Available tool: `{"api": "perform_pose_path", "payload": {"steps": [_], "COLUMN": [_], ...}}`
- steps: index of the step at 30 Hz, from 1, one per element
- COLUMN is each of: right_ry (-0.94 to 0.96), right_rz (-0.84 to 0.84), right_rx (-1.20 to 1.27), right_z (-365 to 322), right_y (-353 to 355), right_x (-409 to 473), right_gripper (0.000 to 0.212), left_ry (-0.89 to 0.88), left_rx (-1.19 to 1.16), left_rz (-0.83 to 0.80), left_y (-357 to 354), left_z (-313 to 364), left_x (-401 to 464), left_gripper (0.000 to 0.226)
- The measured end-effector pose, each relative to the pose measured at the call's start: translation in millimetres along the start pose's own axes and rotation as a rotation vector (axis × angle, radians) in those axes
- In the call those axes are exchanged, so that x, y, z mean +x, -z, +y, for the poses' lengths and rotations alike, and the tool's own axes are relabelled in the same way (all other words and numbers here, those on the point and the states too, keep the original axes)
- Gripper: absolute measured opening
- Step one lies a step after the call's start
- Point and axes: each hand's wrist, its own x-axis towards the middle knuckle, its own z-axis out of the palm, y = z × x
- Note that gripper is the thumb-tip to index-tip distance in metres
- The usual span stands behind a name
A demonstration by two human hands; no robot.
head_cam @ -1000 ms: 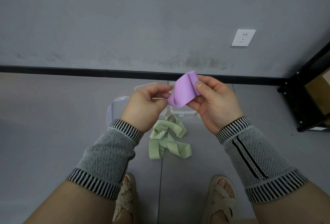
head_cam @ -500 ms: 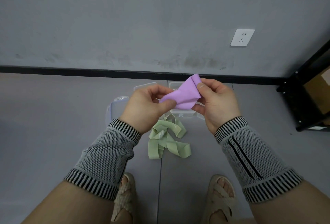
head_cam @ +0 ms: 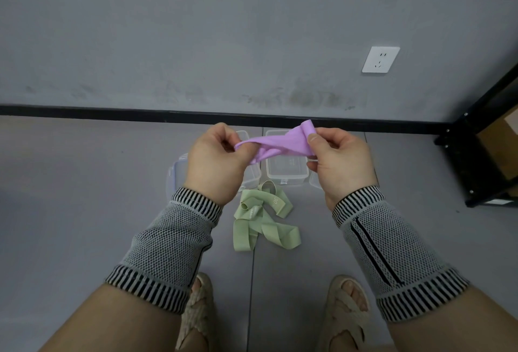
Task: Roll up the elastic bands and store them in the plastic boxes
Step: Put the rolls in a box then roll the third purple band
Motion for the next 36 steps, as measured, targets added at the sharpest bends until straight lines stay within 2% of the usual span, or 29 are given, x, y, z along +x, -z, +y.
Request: {"api": "perform_pose_path", "payload": {"steps": [4,7,11,14,16,18,22,28,30,33,35,36], "right_ry": [-0.026,-0.054,-0.072,-0.082,-0.100,-0.116,-0.116,-0.114,-0.109,-0.084,-0.068,-0.066], "right_rz": [-0.002,0.003,0.001,0.005,0.013,0.024,0.034,0.039,0.048,0.053,0.048,0.049], "right_rx": [0.029,0.053,0.066,0.073,0.098,0.132,0.144,0.136,0.139,0.137,0.127,0.119], "right_z": [-2.8,-4.0,-4.2,-3.0,-2.6,-2.7,-3.5,-4.6,-5.2,-5.6,-5.4,-5.4], "right_y": [-0.3,0.7,0.8,0.6,1.8,3.4,3.9,4.1,4.2,1.6,-0.6,-0.5], "right_x": [-1.7,-1.4,-1.7,-0.6,0.9,2.1,2.0,0.4,-0.1,-2.5,-3.9,-3.9], "right_gripper": [0.010,0.006,0.006,0.009,0.009,0.011,0.012,0.011,0.011,0.009,0.009,0.009], "left_ry": [0.022,0.046,0.186,0.252,0.266,0.255,0.139,0.101,0.041,-0.062,-0.113,-0.111], "left_rx": [-0.013,-0.093,-0.332,-0.475,-0.517,-0.456,-0.169,-0.183,-0.077,0.190,0.282,0.290], "left_rz": [-0.040,-0.065,-0.257,-0.413,-0.451,-0.452,-0.342,-0.263,-0.146,0.122,0.183,0.152], "left_y": [-1.8,0.2,5.7,7.5,9.1,9.8,7.2,10.0,9.7,7.8,5.7,4.9], "left_z": [-0.5,2.0,5.7,10.2,11.9,11.3,6.2,8.3,5.3,0.4,2.1,2.5], "left_x": [0.0,-1.7,-1.6,-3.4,-3.5,-3.7,-4.0,-3.7,-1.6,2.7,0.6,0.1], "left_gripper": [0.018,0.022,0.023,0.011,0.010,0.011,0.022,0.021,0.024,0.026,0.026,0.025]}}
